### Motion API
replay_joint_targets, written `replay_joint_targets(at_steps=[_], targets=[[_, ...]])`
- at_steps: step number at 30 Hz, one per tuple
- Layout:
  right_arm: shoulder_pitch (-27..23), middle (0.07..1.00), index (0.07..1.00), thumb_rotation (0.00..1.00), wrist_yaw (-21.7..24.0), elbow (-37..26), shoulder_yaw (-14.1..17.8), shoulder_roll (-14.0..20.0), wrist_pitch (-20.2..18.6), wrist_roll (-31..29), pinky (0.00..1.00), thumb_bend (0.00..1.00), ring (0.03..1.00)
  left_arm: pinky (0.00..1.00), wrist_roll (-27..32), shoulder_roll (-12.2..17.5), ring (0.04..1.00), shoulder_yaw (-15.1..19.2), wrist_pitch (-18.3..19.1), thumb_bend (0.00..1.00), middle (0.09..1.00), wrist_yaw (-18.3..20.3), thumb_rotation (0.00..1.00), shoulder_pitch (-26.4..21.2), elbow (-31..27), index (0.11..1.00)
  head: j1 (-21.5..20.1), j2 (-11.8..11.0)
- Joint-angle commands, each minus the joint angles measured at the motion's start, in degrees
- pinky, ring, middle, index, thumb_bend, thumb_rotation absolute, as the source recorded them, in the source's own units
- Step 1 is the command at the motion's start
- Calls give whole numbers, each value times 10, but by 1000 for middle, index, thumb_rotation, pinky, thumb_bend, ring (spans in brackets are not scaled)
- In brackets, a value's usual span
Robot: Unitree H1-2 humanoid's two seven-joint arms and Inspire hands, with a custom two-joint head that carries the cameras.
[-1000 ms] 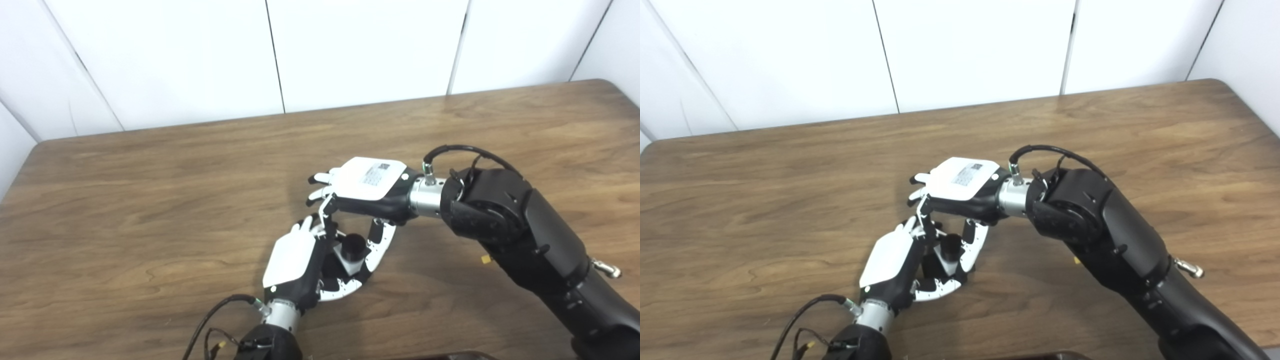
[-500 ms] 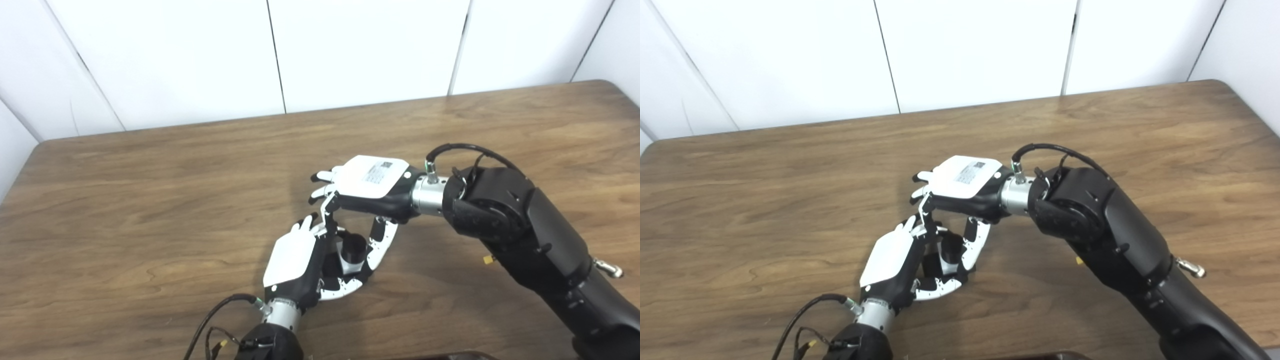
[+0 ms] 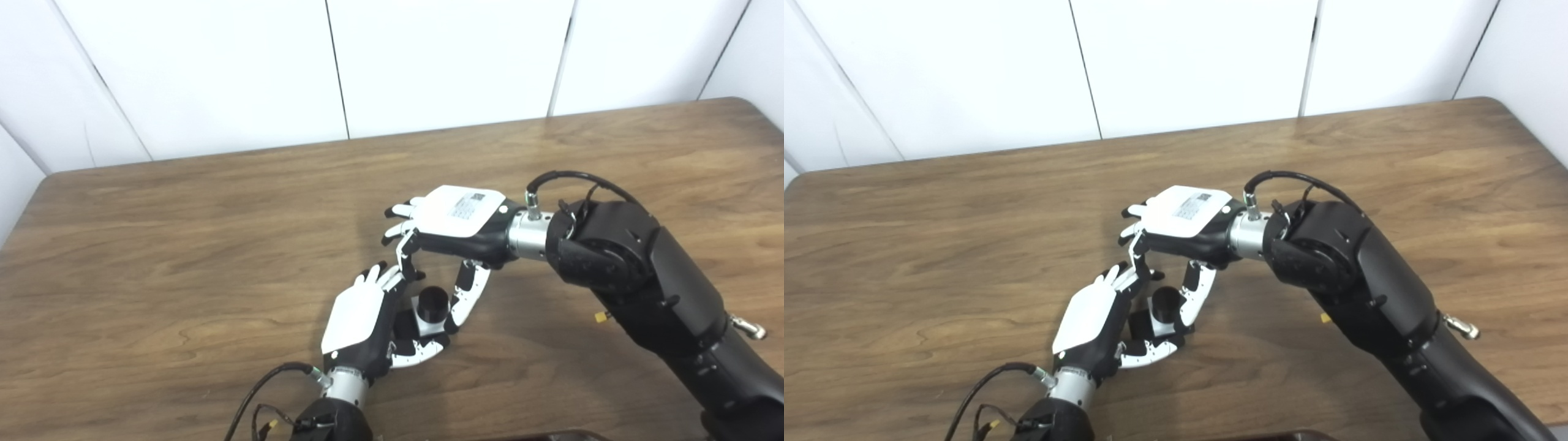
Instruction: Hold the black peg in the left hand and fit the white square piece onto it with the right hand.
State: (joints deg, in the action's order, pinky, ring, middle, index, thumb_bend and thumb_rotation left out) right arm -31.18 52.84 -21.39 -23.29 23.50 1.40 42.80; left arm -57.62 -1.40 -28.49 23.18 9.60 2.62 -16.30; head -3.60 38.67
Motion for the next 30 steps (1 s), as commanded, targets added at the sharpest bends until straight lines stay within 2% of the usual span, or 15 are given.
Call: replay_joint_targets(at_steps=[1,6,10,12,18,25,30], targets=[[-32,895,608,383,-12,-16,16,10,-3,-7,977,973,1000,1000,-17,6,1000,5,11,778,940,6,220,1,-2,850,0,0],[-29,886,598,393,-20,-16,29,12,-2,-14,968,993,1000,995,-41,7,1000,9,29,802,936,30,249,0,-19,857,1,1],[-27,888,604,361,-19,-17,41,13,-14,-25,977,985,1000,944,-60,13,977,15,29,854,914,54,317,-3,-37,851,3,0],[-27,886,604,362,-22,-16,45,15,-15,-25,975,986,1000,971,-53,15,988,24,31,874,921,76,320,-4,-48,865,2,0],[-29,888,611,378,-21,-13,54,25,-21,-30,977,976,1000,1000,-36,11,1000,66,37,917,952,171,340,-6,-89,920,2,-1],[-27,883,611,371,-26,-11,65,38,-32,-33,972,993,1000,1000,-67,-7,1000,117,37,925,973,288,357,-14,-135,945,2,-2],[-22,878,609,357,-33,-9,77,49,-36,-39,961,988,1000,1000,-93,-12,1000,144,37,904,981,341,365,-21,-157,948,2,-2]])
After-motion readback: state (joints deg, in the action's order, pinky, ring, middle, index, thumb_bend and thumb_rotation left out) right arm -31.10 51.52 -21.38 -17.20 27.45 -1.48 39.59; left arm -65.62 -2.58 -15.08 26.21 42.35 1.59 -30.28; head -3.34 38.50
